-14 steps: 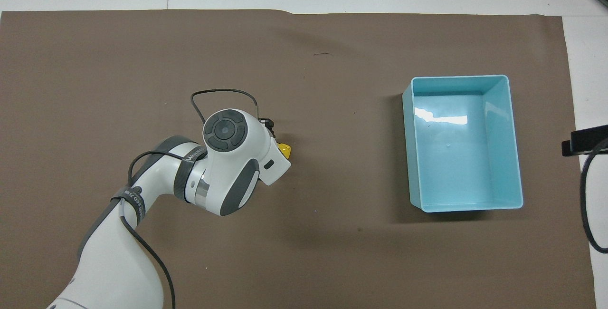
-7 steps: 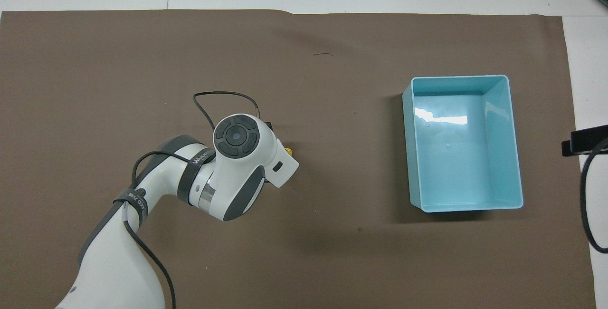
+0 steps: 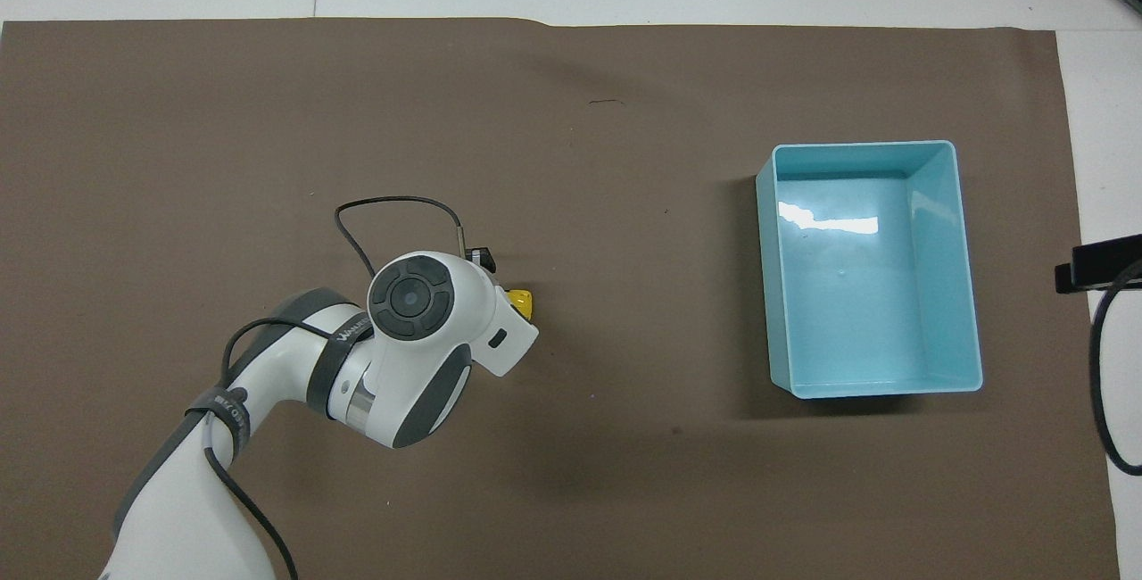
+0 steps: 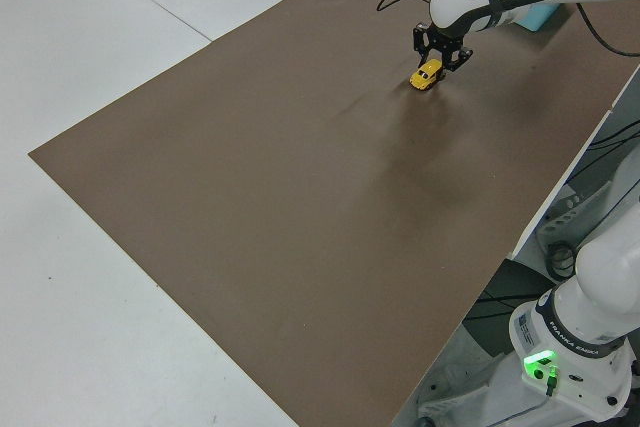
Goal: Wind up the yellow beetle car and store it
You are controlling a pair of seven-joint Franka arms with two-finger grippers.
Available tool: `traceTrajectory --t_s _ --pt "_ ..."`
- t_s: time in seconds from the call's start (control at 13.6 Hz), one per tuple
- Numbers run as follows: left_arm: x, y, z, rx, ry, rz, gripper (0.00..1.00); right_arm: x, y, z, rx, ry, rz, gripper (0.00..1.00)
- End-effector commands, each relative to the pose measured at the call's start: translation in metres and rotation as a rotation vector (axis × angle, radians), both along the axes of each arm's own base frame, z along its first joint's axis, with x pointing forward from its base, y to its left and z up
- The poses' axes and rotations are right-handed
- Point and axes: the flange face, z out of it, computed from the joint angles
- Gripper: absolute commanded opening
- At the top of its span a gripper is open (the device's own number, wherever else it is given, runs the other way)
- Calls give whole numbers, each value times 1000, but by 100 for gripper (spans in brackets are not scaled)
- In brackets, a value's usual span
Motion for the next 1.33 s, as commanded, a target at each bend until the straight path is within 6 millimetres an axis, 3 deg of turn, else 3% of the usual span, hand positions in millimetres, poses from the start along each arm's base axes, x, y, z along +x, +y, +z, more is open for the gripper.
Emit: traceTrajectory --t_s 0.0,0.59,0.74,0.96,1.03,1.11,1.25 --pt "10 41 -16 22 -11 -34 0 -5 -2 2 29 -3 16 100" --pt "38 121 -26 49 17 -65 0 -5 -2 2 29 -3 16 100" --pt "47 150 -28 55 29 -70 0 -5 -2 2 29 -2 16 100" --pt "54 167 -21 53 18 -67 4 -5 -2 2 29 -3 16 100" --pt "53 163 -7 52 26 -69 66 -5 -2 2 29 -2 16 100" --pt "54 162 8 53 39 -78 100 -5 -2 2 29 -2 16 100" --pt "60 166 51 48 54 -55 100 -5 -2 2 29 -2 16 100"
